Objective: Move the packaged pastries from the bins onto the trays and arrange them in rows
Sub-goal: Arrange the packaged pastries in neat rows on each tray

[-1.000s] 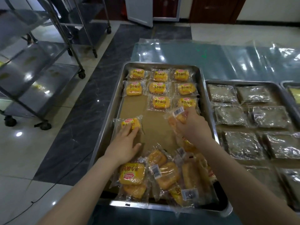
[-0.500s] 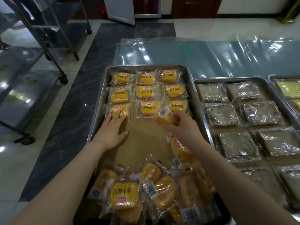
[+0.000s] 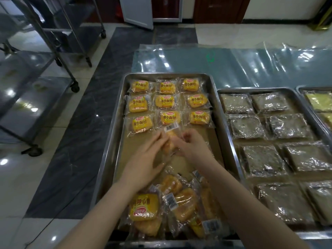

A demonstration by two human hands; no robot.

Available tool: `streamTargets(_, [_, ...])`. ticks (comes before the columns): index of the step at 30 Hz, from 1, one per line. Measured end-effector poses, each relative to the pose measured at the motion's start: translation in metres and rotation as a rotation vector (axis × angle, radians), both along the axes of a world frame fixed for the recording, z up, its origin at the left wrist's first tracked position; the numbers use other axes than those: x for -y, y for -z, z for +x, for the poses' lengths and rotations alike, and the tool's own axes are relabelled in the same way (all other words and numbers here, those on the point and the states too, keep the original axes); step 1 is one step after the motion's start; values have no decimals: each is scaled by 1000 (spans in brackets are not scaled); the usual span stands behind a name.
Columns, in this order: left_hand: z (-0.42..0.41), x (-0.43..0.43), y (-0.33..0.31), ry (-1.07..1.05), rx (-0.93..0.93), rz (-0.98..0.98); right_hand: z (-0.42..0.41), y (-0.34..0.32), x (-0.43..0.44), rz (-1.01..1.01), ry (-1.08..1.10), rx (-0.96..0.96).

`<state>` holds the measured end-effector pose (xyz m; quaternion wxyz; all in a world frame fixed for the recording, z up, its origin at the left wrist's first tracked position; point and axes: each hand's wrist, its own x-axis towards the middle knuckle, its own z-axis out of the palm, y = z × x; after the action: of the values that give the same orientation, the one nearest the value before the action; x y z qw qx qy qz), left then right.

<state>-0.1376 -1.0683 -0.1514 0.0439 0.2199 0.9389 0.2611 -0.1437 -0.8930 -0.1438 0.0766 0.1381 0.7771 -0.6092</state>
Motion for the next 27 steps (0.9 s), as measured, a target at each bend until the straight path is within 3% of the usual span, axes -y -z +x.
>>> streamTargets(3, [17,-2,-4,-150,95,227,13,-10,13,-181,-142,-20])
streamTargets(9, [34,12,-17,-448,428,719,23,-15,15,62,-170,-59])
streamTargets(15, [41,33,-20,-501,503,860,30,-13,19,72,-238,-21])
streamTargets(19, [40,53,-17,-619,306,706,29,-7,37,56,-213,-7])
streamTargets(24, [34,86,2,-559,-84,119,16,14,55,145,-74,65])
streamTargets(27, [30,102,23,-415,-18,-118,-1,31,56,187,23,138])
